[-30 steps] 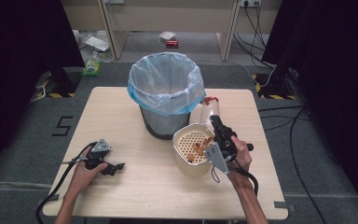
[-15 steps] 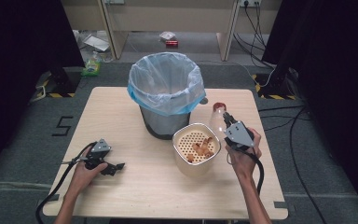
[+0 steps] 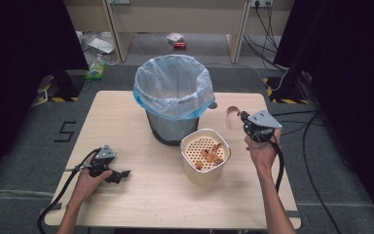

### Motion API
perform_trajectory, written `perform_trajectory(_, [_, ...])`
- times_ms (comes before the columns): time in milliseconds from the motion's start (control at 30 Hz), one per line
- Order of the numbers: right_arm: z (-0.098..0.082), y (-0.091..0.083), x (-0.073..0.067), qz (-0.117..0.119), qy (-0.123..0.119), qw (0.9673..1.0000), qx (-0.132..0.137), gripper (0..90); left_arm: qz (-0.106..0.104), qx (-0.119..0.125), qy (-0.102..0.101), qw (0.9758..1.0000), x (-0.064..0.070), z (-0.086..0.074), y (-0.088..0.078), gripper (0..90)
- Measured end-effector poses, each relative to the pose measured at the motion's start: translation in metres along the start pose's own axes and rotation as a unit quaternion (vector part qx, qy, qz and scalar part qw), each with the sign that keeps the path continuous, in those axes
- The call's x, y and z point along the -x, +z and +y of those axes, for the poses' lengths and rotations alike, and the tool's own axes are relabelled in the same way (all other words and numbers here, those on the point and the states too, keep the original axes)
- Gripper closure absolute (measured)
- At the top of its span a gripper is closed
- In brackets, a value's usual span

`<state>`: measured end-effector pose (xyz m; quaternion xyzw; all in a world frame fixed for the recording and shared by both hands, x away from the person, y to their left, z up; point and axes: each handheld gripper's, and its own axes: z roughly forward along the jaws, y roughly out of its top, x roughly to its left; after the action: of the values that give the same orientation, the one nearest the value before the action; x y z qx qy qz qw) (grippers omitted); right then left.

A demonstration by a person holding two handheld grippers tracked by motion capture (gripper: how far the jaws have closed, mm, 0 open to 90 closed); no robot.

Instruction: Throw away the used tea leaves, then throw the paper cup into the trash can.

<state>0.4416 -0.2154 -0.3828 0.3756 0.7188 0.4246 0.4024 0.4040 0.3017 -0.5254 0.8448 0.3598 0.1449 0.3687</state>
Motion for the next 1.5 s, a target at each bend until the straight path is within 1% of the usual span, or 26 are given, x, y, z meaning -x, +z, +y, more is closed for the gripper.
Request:
perform_trajectory(67, [0.004, 0.001, 0.005, 0.004, 0.015, 0.9999, 0.001, 87.6, 0.000, 0.000, 0.000, 1.0000, 0.000, 0.000, 0.000, 0.0])
perform_trajectory(100, [0.006, 0.001, 0.007, 0.004, 0.017, 0.9998, -0.001, 87.6, 0.000, 0.000, 0.000, 1.0000, 0.000, 0.000, 0.000, 0.0])
perform_trajectory(167, [0.009, 0.001, 0.009, 0.003, 0.018, 0.9998, -0.001, 87.6, 0.000, 0.000, 0.000, 1.0000, 0.000, 0.000, 0.000, 0.0])
perform_trajectory(200, [0.014, 0.001, 0.013, 0.003, 0.020, 0.9998, -0.004, 87.6, 0.000, 0.000, 0.000, 1.0000, 0.000, 0.000, 0.000, 0.0])
perform_trajectory(300, [0.023, 0.001, 0.018, 0.005, 0.021, 0.9997, -0.004, 87.6, 0.000, 0.000, 0.000, 1.0000, 0.000, 0.000, 0.000, 0.0])
perform_trajectory(400, [0.036, 0.000, 0.023, 0.005, 0.023, 0.9997, 0.001, 87.5, 0.000, 0.000, 0.000, 1.0000, 0.000, 0.000, 0.000, 0.0])
perform_trajectory(433, [0.036, 0.000, 0.023, 0.005, 0.023, 0.9997, 0.001, 87.5, 0.000, 0.000, 0.000, 1.0000, 0.000, 0.000, 0.000, 0.0])
perform_trajectory(467, [0.045, -0.001, 0.026, 0.006, 0.026, 0.9996, 0.005, 87.5, 0.000, 0.000, 0.000, 1.0000, 0.000, 0.000, 0.000, 0.0])
perform_trajectory(500, [0.051, -0.001, 0.027, 0.007, 0.029, 0.9995, 0.009, 87.5, 0.000, 0.000, -0.001, 1.0000, 0.000, 0.000, 0.000, 0.0])
perform_trajectory(533, [0.051, -0.001, 0.027, 0.007, 0.029, 0.9995, 0.009, 87.5, 0.000, 0.000, -0.001, 1.0000, 0.000, 0.000, 0.000, 0.0])
perform_trajectory(567, [0.063, -0.003, 0.029, 0.007, 0.028, 0.9995, 0.015, 87.5, 0.000, -0.001, 0.000, 1.0000, 0.000, 0.000, 0.000, 0.0])
perform_trajectory(667, [0.084, -0.007, 0.031, 0.007, 0.021, 0.9994, 0.027, 87.5, 0.000, 0.000, 0.000, 1.0000, 0.000, 0.000, 0.000, 0.0])
perform_trajectory(700, [0.084, -0.007, 0.031, 0.007, 0.021, 0.9994, 0.027, 87.5, 0.000, 0.000, 0.000, 1.0000, 0.000, 0.000, 0.000, 0.0])
perform_trajectory(733, [0.100, -0.010, 0.030, 0.009, 0.014, 0.9992, 0.036, 87.5, 0.000, 0.000, 0.000, 1.0000, 0.000, 0.000, 0.000, 0.0])
perform_trajectory(867, [0.133, -0.013, 0.022, 0.021, 0.006, 0.9984, 0.052, 87.5, 0.000, 0.001, 0.000, 1.0000, 0.000, 0.000, 0.000, 0.0])
perform_trajectory(900, [0.133, -0.013, 0.022, 0.021, 0.006, 0.9984, 0.052, 87.5, 0.000, 0.001, 0.000, 1.0000, 0.000, 0.000, 0.000, 0.0])
perform_trajectory(933, [0.148, -0.011, 0.015, 0.029, 0.003, 0.9979, 0.057, 87.4, 0.000, 0.000, 0.000, 1.0000, 0.000, 0.000, 0.000, 0.0])
perform_trajectory(967, [0.148, -0.011, 0.015, 0.029, 0.003, 0.9979, 0.057, 87.4, 0.000, 0.000, 0.000, 1.0000, 0.000, 0.000, 0.000, 0.0])
perform_trajectory(1000, [0.160, -0.006, 0.007, 0.039, -0.002, 0.9975, 0.058, 87.4, 0.000, 0.000, 0.000, 1.0000, 0.000, 0.000, 0.000, 0.0])
perform_trajectory(1100, [0.173, 0.005, -0.006, 0.062, -0.002, 0.9962, 0.061, 87.4, 0.000, 0.000, 0.000, 1.0000, 0.000, 0.000, 0.000, 0.0])
perform_trajectory(1200, [0.183, 0.018, -0.021, 0.081, -0.008, 0.9952, 0.055, 87.3, 0.000, 0.000, 0.000, 1.0000, 0.000, 0.000, 0.000, 0.0])
perform_trajectory(1267, [0.187, 0.028, -0.031, 0.095, -0.012, 0.9945, 0.044, 87.2, 0.000, 0.000, 0.000, 1.0000, 0.000, 0.000, 0.000, 0.0])
perform_trajectory(1333, [0.191, 0.037, -0.041, 0.101, -0.019, 0.9940, 0.036, 87.1, 0.000, 0.000, 0.000, 1.0000, 0.000, 0.000, 0.000, 0.0])
perform_trajectory(1367, [0.191, 0.037, -0.041, 0.101, -0.019, 0.9940, 0.036, 87.1, 0.000, 0.000, 0.000, 1.0000, 0.000, 0.000, 0.000, 0.0])
perform_trajectory(1400, [0.192, 0.047, -0.049, 0.109, -0.022, 0.9934, 0.026, 86.9, 0.000, 0.000, 0.000, 1.0000, 0.000, 0.000, 0.000, 0.0])
perform_trajectory(1500, [0.193, 0.060, -0.059, 0.114, -0.024, 0.9931, 0.013, 86.0, 0.000, 0.000, 0.000, 1.0000, 0.000, 0.000, 0.000, 0.0])
